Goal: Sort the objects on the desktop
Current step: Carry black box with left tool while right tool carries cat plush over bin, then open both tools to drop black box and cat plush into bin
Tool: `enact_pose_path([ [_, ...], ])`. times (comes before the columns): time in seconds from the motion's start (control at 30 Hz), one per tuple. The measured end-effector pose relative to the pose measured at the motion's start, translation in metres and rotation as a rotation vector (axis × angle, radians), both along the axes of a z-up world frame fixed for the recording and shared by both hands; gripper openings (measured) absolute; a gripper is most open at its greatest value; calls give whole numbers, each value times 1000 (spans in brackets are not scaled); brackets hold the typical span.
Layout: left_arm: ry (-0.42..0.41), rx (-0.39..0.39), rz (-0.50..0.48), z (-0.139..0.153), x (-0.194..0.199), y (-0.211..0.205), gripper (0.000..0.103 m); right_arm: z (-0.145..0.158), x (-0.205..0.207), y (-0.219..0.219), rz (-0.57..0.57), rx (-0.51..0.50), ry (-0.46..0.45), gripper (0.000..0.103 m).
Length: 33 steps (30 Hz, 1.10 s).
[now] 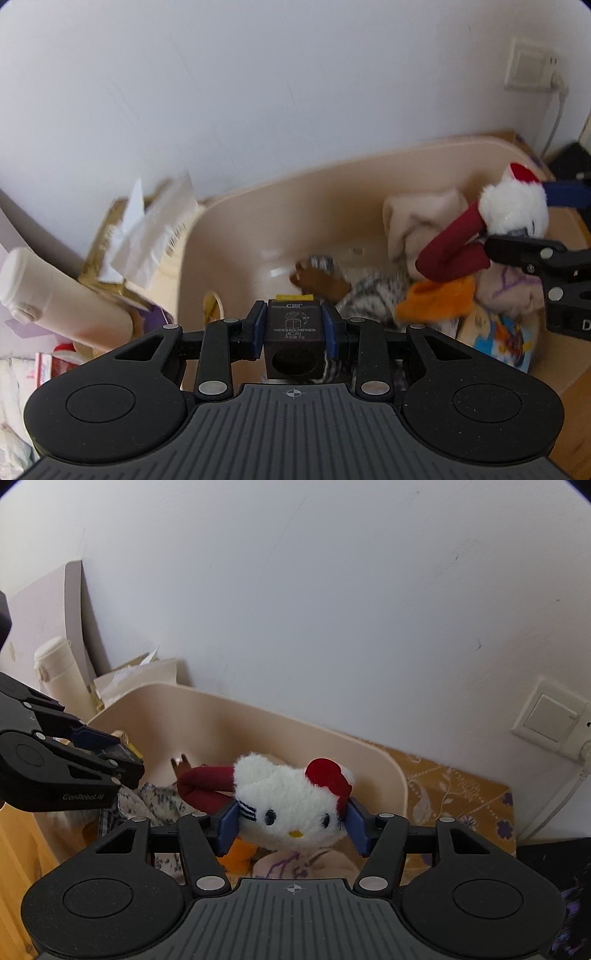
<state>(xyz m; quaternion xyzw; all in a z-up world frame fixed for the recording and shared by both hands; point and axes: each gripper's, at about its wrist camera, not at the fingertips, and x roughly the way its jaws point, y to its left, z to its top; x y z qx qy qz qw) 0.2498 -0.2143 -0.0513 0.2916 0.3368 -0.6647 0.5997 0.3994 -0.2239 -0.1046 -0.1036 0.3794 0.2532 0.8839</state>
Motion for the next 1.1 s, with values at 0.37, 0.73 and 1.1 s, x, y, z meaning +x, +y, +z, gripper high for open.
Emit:
enact_pose_path([
  [0.37,28,-12,20,0,7,8,65,-3,-3,2,-23,27,19,72],
  [0.73,47,-24,31,9,15,13,66,14,-16,-3,-91,43,18,98],
  [1.1,80,-92,36,37,30,48,73,48,-49,-19,-210,54,-6,103],
])
